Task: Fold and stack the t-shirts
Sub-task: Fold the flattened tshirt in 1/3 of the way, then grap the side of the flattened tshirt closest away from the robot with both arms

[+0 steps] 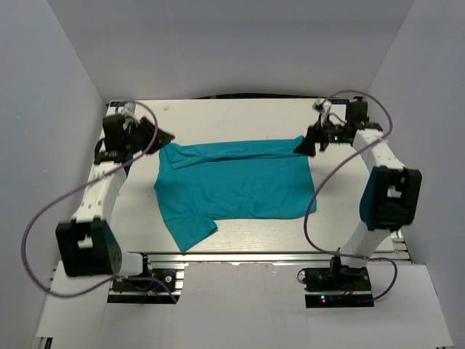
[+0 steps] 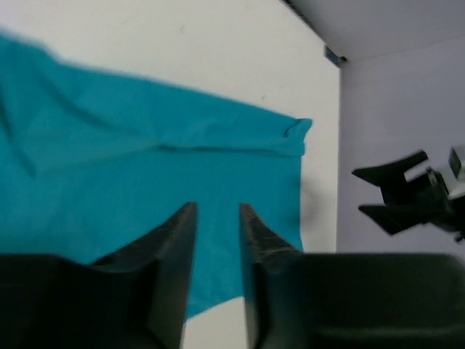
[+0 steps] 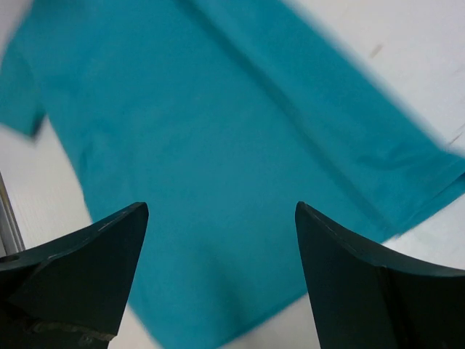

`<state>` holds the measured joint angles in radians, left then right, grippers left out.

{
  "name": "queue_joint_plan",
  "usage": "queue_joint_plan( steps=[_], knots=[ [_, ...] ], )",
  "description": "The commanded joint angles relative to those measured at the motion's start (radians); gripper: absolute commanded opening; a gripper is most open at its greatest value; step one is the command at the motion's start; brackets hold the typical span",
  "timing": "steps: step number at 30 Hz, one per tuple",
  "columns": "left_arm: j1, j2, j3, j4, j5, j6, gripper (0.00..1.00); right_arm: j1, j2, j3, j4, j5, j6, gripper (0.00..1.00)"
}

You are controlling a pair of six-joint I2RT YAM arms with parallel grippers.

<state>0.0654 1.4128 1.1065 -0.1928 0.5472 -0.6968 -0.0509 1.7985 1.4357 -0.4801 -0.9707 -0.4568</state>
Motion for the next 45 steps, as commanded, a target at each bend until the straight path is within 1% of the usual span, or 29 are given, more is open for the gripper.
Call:
queue_joint_plan(
  steps=[1, 2, 3, 4, 5, 6, 8, 10, 11, 12, 13, 14, 16, 21, 25, 30, 31, 35, 40, 45],
  knots=[
    [0.005, -0.177, -0.182, -0.359, -0.153, 0.085, 0.37, 0.005, -0.196, -0.224, -0.278, 0.082, -0.512, 0.89],
    [0.004, -0.271, -0.222, -0.431, -0.186, 0.070, 0.31, 0.005, -0.238, -0.266, -0.296, 0.107, -0.584, 0.89],
    [0.005, -0.311, -0.261, -0.462, -0.194, 0.047, 0.27, 0.005, -0.272, -0.302, -0.326, 0.116, -0.752, 0.89],
    [0.005, -0.345, -0.296, -0.491, -0.202, 0.036, 0.23, 0.005, -0.339, -0.339, -0.348, 0.127, -0.810, 0.90],
    [0.005, -0.376, -0.360, -0.549, -0.229, 0.011, 0.22, 0.005, -0.372, -0.409, -0.359, 0.144, -0.869, 0.90],
    [0.005, -0.418, -0.390, -0.566, -0.234, -0.012, 0.22, 0.005, -0.396, -0.441, -0.376, 0.148, -1.005, 0.90],
    [0.004, -0.442, -0.448, -0.600, -0.236, -0.039, 0.23, 0.005, -0.464, -0.518, -0.431, 0.165, -1.120, 0.89],
    [0.005, -0.451, -0.464, -0.614, -0.239, -0.055, 0.26, 0.005, -0.505, -0.553, -0.474, 0.181, -1.250, 0.89],
    [0.005, -0.454, -0.473, -0.619, -0.242, -0.055, 0.28, 0.005, -0.513, -0.589, -0.485, 0.203, -1.267, 0.89],
    [0.004, -0.454, -0.479, -0.622, -0.254, -0.053, 0.31, 0.005, -0.521, -0.607, -0.473, 0.217, -1.270, 0.88],
    [0.004, -0.453, -0.488, -0.623, -0.262, -0.047, 0.38, 0.005, -0.531, -0.626, -0.454, 0.252, -1.261, 0.87],
    [0.004, -0.448, -0.500, -0.628, -0.271, -0.047, 0.39, 0.005, -0.536, -0.645, -0.428, 0.269, -1.251, 0.86],
    [0.001, -0.410, -0.514, -0.628, -0.285, -0.056, 0.40, 0.005, -0.547, -0.685, -0.361, 0.299, -1.214, 0.84],
    [-0.010, -0.325, -0.497, -0.603, -0.357, -0.073, 0.41, 0.005, -0.556, -0.701, -0.290, 0.293, -1.119, 0.83],
    [-0.030, -0.232, -0.485, -0.597, -0.414, -0.093, 0.41, 0.005, -0.554, -0.699, -0.266, 0.290, -1.065, 0.82],
    [-0.058, -0.219, -0.473, -0.591, -0.414, -0.113, 0.44, 0.005, -0.557, -0.702, -0.244, 0.282, -1.017, 0.82],
    [-0.085, -0.218, -0.481, -0.591, -0.414, -0.113, 0.44, 0.005, -0.554, -0.702, -0.236, 0.280, -1.008, 0.82],
    [-0.114, -0.199, -0.508, -0.580, -0.429, -0.138, 0.45, 0.005, -0.542, -0.701, -0.216, 0.270, -0.971, 0.82],
    [-0.125, -0.206, -0.525, -0.502, -0.483, -0.142, 0.47, 0.005, -0.534, -0.695, -0.212, 0.263, -0.956, 0.82],
    [-0.127, -0.144, -0.548, -0.471, -0.495, -0.144, 0.44, 0.005, -0.534, -0.690, -0.216, 0.265, -0.957, 0.82]
  ],
)
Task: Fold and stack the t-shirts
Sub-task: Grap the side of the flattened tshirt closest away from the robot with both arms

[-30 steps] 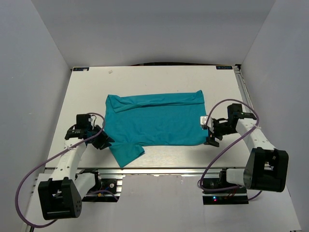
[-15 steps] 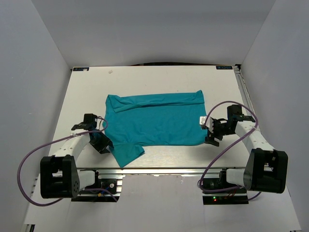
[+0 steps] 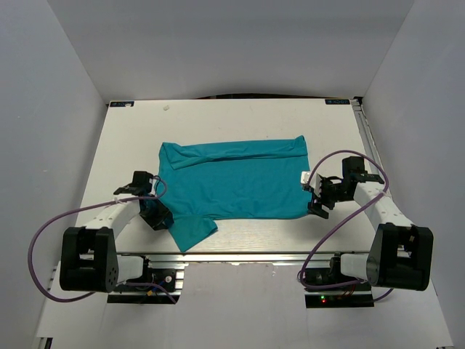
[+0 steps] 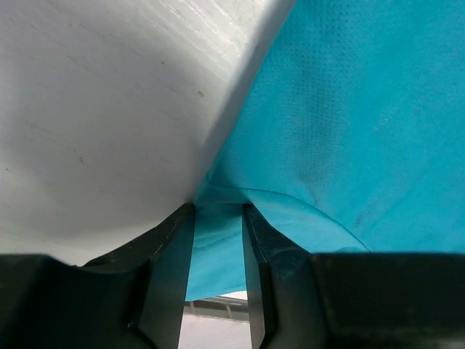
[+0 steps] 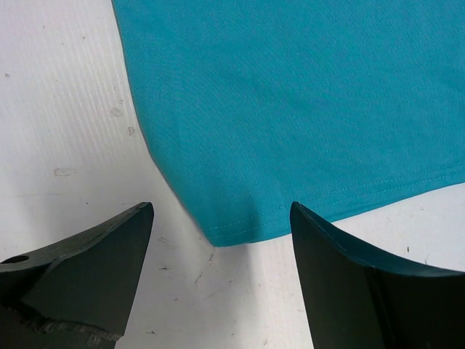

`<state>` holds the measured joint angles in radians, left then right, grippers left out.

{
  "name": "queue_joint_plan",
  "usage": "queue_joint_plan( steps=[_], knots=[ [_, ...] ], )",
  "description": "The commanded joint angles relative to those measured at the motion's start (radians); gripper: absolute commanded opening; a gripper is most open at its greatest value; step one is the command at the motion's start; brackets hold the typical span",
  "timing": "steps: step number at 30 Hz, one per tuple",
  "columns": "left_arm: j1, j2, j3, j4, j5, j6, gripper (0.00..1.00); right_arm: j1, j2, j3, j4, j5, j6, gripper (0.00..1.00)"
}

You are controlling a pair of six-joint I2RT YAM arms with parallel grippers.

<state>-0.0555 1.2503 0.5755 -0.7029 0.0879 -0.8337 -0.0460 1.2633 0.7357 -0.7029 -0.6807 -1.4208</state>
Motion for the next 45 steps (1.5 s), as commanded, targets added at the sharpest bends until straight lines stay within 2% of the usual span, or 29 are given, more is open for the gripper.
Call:
queue_joint_plan(
  steps=[1, 7, 10, 14, 15, 18, 23, 28, 31, 38, 41, 45],
  knots=[
    [-0.006, 0.023, -0.017, 0.039, -0.034, -0.005, 0.44, 0.000, 0.001, 0.010, 0.003, -0.025, 0.006, 0.82],
    [-0.009, 0.026, -0.006, 0.013, -0.005, 0.001, 0.41, 0.000, -0.007, 0.008, 0.013, -0.022, 0.014, 0.83],
    [-0.010, 0.024, -0.008, 0.010, -0.010, -0.005, 0.35, 0.000, -0.007, 0.005, 0.020, -0.025, 0.026, 0.83],
    [-0.018, 0.076, -0.008, 0.011, -0.010, -0.012, 0.19, 0.000, -0.001, 0.011, 0.019, -0.026, 0.037, 0.83],
    [-0.018, 0.077, -0.006, 0.011, -0.010, -0.012, 0.12, 0.000, -0.001, 0.013, 0.019, -0.026, 0.037, 0.83],
    [-0.017, 0.031, 0.009, 0.000, -0.010, -0.002, 0.00, 0.000, 0.002, 0.014, 0.019, -0.017, 0.025, 0.83],
    [-0.018, -0.005, 0.040, -0.041, 0.016, -0.002, 0.00, 0.000, 0.019, 0.010, -0.001, -0.014, -0.061, 0.85],
    [-0.017, -0.011, 0.050, -0.044, 0.023, -0.004, 0.00, -0.002, 0.008, -0.016, -0.070, 0.033, -0.324, 0.89],
    [-0.017, -0.012, 0.064, -0.052, 0.026, -0.004, 0.00, -0.002, 0.015, -0.018, -0.102, 0.040, -0.381, 0.89],
    [-0.018, -0.032, 0.145, -0.072, 0.013, -0.019, 0.00, 0.000, 0.073, -0.009, -0.116, 0.035, -0.357, 0.84],
    [-0.014, -0.006, 0.176, -0.069, 0.006, -0.019, 0.00, -0.005, 0.088, 0.013, -0.008, 0.033, -0.137, 0.82],
    [-0.006, 0.035, 0.228, -0.052, 0.007, -0.019, 0.00, -0.040, 0.166, 0.117, -0.059, -0.009, -0.005, 0.75]
  ],
)
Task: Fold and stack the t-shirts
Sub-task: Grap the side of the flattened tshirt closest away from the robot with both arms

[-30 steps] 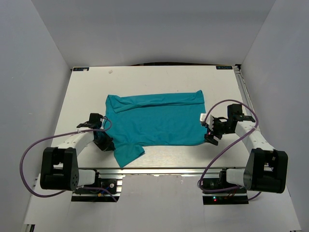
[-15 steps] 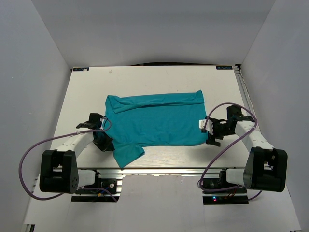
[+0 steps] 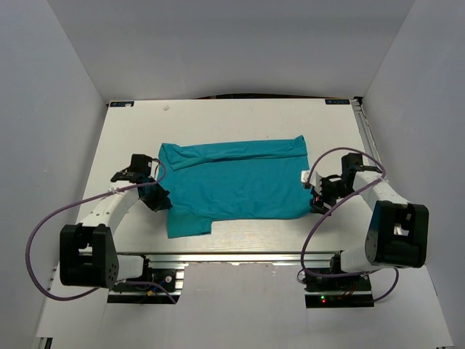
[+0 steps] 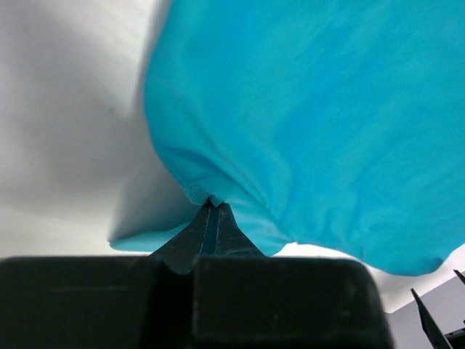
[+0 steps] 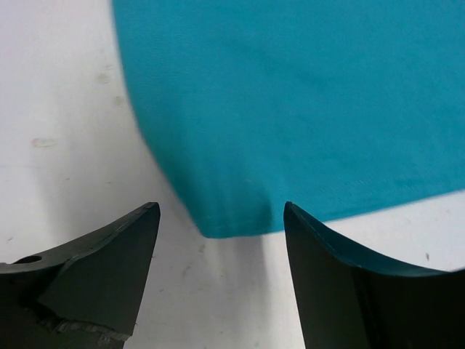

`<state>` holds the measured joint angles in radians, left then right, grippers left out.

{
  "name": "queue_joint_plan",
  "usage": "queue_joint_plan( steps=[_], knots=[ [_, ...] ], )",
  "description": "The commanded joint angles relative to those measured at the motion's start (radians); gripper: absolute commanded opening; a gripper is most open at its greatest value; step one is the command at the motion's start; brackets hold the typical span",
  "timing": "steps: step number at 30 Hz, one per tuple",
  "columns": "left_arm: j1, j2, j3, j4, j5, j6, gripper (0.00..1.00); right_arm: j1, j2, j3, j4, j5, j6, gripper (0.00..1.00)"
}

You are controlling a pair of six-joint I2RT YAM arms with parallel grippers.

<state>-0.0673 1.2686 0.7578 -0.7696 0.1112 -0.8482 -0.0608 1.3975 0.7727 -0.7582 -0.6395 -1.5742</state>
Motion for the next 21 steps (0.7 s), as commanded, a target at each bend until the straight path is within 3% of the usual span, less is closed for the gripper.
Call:
queue_joint_plan(
  steps=[1, 12, 21],
  knots=[
    [0.004, 0.024, 0.064, 0.019, -0.012, -0.003, 0.00, -0.030, 0.032, 0.089, -0.004, -0.054, 0.175, 0.75],
    [0.009, 0.032, 0.061, 0.041, 0.016, -0.002, 0.00, -0.077, 0.028, 0.056, -0.110, -0.046, 0.355, 0.71],
    [0.009, 0.018, 0.023, 0.064, 0.044, -0.015, 0.00, -0.103, 0.100, 0.019, -0.020, -0.035, 0.474, 0.71]
  ],
)
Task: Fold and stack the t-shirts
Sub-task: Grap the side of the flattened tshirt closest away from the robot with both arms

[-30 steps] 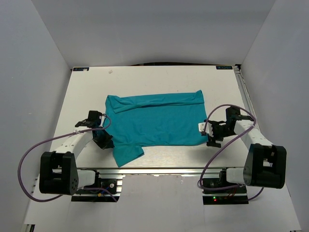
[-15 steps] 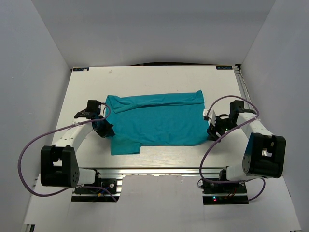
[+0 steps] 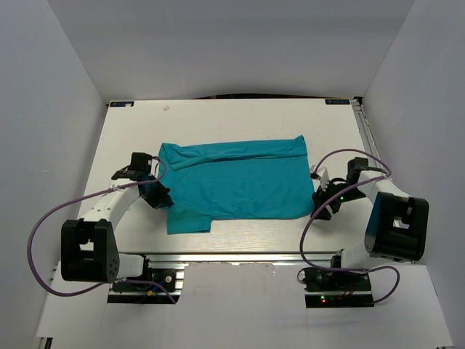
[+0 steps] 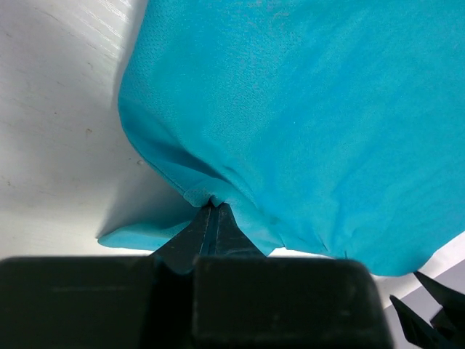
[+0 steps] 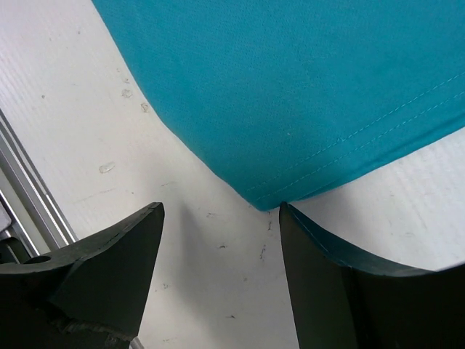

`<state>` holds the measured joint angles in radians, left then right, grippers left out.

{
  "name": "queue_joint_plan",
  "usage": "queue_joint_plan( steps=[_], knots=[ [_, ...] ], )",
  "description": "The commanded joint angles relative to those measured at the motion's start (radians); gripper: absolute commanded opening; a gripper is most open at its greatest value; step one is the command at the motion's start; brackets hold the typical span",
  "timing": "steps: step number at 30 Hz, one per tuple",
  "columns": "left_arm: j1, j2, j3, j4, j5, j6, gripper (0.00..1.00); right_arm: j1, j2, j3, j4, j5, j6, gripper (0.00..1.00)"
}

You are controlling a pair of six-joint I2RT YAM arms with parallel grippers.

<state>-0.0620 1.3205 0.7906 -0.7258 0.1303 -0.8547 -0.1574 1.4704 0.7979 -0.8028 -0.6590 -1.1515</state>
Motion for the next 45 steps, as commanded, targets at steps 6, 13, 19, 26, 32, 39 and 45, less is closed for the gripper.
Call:
queue_joint_plan(
  steps=[6, 13, 19, 26, 32, 39, 45],
  knots=[
    [0.004, -0.043, -0.024, 0.023, 0.032, -0.012, 0.00, -0.007, 0.080, -0.002, 0.083, -0.019, 0.045, 0.72],
    [0.007, -0.058, -0.044, 0.025, 0.040, -0.020, 0.00, -0.005, 0.096, 0.017, 0.096, 0.016, 0.065, 0.69],
    [0.013, -0.075, -0.047, 0.019, 0.038, -0.023, 0.00, -0.093, -0.001, 0.014, 0.025, 0.027, 0.019, 0.69],
    [0.013, -0.075, -0.054, 0.019, 0.048, -0.018, 0.00, -0.091, 0.016, -0.020, 0.060, 0.010, 0.075, 0.69],
    [0.013, -0.066, -0.056, 0.025, 0.060, -0.015, 0.00, -0.050, 0.085, -0.014, 0.071, 0.022, 0.084, 0.69],
    [0.013, -0.084, -0.068, 0.026, 0.061, -0.021, 0.00, -0.010, 0.133, -0.006, 0.042, 0.016, 0.056, 0.67],
    [0.013, -0.092, -0.080, 0.028, 0.066, -0.032, 0.00, 0.022, 0.123, 0.020, -0.025, -0.033, -0.013, 0.64]
  ],
)
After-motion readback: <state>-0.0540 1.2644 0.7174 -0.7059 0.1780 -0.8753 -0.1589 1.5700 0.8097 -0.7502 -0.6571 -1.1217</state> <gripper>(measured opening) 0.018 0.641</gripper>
